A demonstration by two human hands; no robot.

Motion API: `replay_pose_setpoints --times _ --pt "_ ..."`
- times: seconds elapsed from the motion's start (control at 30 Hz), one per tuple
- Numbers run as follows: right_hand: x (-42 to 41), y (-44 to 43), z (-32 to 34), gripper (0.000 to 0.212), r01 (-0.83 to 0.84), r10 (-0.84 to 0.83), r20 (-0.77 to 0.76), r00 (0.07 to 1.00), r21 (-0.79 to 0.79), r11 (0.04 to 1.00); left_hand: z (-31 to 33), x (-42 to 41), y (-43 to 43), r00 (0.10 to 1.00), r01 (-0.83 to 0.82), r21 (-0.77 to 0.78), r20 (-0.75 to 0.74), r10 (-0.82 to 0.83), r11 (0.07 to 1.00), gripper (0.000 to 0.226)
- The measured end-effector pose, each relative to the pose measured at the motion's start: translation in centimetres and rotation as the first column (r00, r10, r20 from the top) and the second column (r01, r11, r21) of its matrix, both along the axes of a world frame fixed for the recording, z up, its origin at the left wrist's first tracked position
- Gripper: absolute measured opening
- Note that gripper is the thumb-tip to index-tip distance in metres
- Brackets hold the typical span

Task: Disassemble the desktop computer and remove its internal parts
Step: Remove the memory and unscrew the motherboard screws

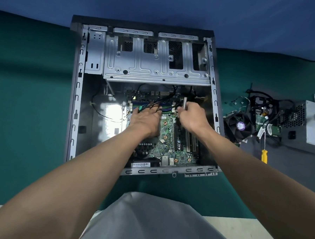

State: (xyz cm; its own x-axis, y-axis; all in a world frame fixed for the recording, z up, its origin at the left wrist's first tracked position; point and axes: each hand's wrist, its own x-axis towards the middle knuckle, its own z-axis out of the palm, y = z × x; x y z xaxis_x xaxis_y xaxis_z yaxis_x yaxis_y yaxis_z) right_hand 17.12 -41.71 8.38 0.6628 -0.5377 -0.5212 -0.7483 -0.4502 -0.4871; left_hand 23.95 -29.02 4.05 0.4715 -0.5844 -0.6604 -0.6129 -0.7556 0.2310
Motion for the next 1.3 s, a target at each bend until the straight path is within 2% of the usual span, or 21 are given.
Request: replay_pose_setpoints --times 0.1,0.23,0.43,0.63,1.07,1.3 --pt "0.4 -0.1 -1.0 0.014 -0.069 0.063 -0.06 0.996 -0.111 0.991 -0.1 0.0 0.1 1.0 -0.025 -0.021 -0.013 0.025 0.999 0.072" --pt "0.6 0.2 -2.5 0.019 -0.016 -0.011 -0.108 0.994 -0.246 0.969 -0.4 0.2 0.2 0.999 -0.037 -0.043 -0.029 0.036 0.998 0.075" --pt "1.1 0.5 -3.5 0.008 0.021 -0.057 -0.117 0.991 -0.288 0.957 -0.8 0.3 0.2 0.998 -0.049 -0.041 -0.029 0.047 0.998 0.074" --pt "1.5 1.1 -3.7 0.005 0.011 -0.079 -0.155 0.985 -0.398 0.917 -0.8 0.3 0.3 0.999 -0.045 -0.046 -0.023 0.044 0.998 0.074" --pt "1.9 2.5 -3.7 0.012 0.104 -0.18 -0.141 0.973 -0.426 0.899 -0.8 0.2 0.3 0.999 -0.038 -0.036 -0.007 0.038 0.999 0.077" --pt "1.5 2.3 -2.7 0.009 0.176 -0.218 -0.068 0.974 -0.387 0.905 -0.7 0.1 0.1 1.0 -0.023 -0.029 0.011 0.023 0.999 0.076"
